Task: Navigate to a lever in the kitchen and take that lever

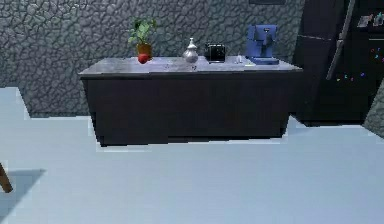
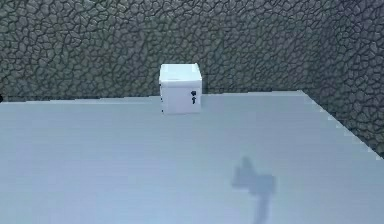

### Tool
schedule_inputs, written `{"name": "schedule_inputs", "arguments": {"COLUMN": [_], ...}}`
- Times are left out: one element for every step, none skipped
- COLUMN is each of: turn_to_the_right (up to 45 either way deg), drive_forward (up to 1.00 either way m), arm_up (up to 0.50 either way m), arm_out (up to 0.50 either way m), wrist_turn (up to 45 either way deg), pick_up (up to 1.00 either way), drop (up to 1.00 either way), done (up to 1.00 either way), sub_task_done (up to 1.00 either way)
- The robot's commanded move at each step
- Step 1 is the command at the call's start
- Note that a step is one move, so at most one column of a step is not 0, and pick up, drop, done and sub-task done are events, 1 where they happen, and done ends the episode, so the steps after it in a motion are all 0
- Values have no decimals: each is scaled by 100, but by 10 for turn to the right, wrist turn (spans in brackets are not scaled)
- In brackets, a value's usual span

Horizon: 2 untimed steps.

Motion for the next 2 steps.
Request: {"name": "schedule_inputs", "arguments": {"turn_to_the_right": [-30,0], "drive_forward": [0,100], "arm_up": [0,0], "arm_out": [0,0], "wrist_turn": [0,0], "pick_up": [0,0], "drop": [0,0], "done": [0,0], "sub_task_done": [0,0]}}
